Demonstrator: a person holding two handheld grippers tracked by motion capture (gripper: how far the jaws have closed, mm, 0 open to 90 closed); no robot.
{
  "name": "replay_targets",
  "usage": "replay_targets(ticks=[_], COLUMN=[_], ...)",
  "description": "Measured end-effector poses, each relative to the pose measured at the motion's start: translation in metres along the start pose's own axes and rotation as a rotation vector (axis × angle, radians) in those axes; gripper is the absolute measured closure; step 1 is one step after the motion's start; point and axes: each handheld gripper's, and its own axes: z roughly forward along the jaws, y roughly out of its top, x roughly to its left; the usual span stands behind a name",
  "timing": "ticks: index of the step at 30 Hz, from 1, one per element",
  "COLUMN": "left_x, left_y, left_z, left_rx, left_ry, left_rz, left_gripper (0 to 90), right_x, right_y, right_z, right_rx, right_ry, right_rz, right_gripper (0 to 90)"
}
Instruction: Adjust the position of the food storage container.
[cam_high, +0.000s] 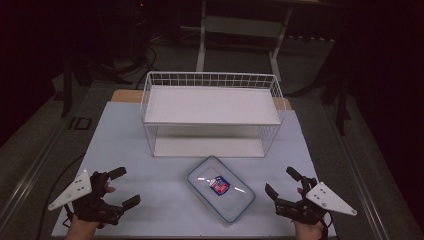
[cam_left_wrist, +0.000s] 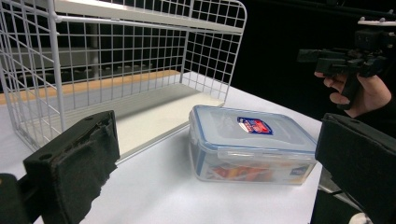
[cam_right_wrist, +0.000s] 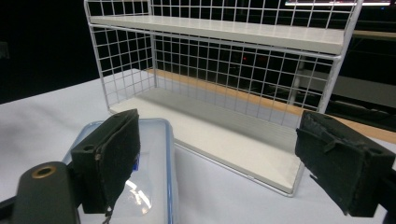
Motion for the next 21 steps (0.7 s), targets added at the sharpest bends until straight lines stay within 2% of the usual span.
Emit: replay_targets(ticks=[4, 6, 7, 8, 10, 12, 13, 14, 16, 17, 18, 19, 20, 21], left_x=[0.000, -0.001, -0.001, -0.001, -0.002, -0.002, -0.002, -0.002, -0.003, -0.003, -0.002, -0.002, -0.002, -0.002], left_y=[0.000, 0.001, 0.001, 0.000, 0.000, 0.001, 0.001, 0.001, 0.001, 0.001, 0.001, 0.001, 0.001, 0.001], left_z=[0.000, 0.001, 0.001, 0.001, 0.001, 0.002, 0.002, 0.002, 0.003, 0.003, 0.004, 0.004, 0.004, 0.004], left_rx=[-0.001, -0.002, 0.000, 0.002, 0.002, 0.002, 0.002, 0.001, 0.002, 0.002, 0.004, 0.004, 0.005, 0.006], left_ry=[-0.002, -0.007, -0.007, -0.008, -0.010, -0.011, -0.012, -0.013, -0.015, -0.015, -0.017, -0.017, -0.017, -0.017], left_rz=[0.002, 0.003, 0.004, 0.008, 0.008, 0.008, 0.008, 0.009, 0.010, 0.009, 0.011, 0.011, 0.010, 0.012], left_gripper=[0.0, 0.0, 0.0, 0.0, 0.0, 0.0, 0.0, 0.0, 0.0, 0.0, 0.0, 0.0, 0.0, 0.0], right_x=[0.004, 0.014, 0.014, 0.018, 0.030, 0.034, 0.043, 0.047, 0.054, 0.054, 0.062, 0.062, 0.069, 0.069], right_y=[0.004, 0.009, 0.009, 0.010, 0.015, 0.016, 0.018, 0.018, 0.015, 0.015, 0.012, 0.012, 0.007, 0.007], right_z=[0.000, 0.003, 0.003, 0.003, 0.004, 0.004, 0.005, 0.006, 0.009, 0.009, 0.013, 0.013, 0.017, 0.017], right_rx=[-0.003, 0.028, 0.028, 0.027, 0.022, 0.022, 0.035, 0.059, 0.095, 0.095, 0.140, 0.140, 0.174, 0.174], right_ry=[0.023, 0.024, 0.024, 0.056, 0.084, 0.096, 0.124, 0.135, 0.198, 0.198, 0.240, 0.240, 0.285, 0.285], right_rz=[0.026, 0.008, 0.008, 0.008, 0.006, 0.016, 0.032, 0.037, 0.055, 0.055, 0.063, 0.063, 0.081, 0.081], right_gripper=[12.6, 12.6, 12.6, 12.6, 13.0, 13.1, 14.4, 17.0, 27.2, 27.2, 39.4, 39.4, 49.0, 49.0])
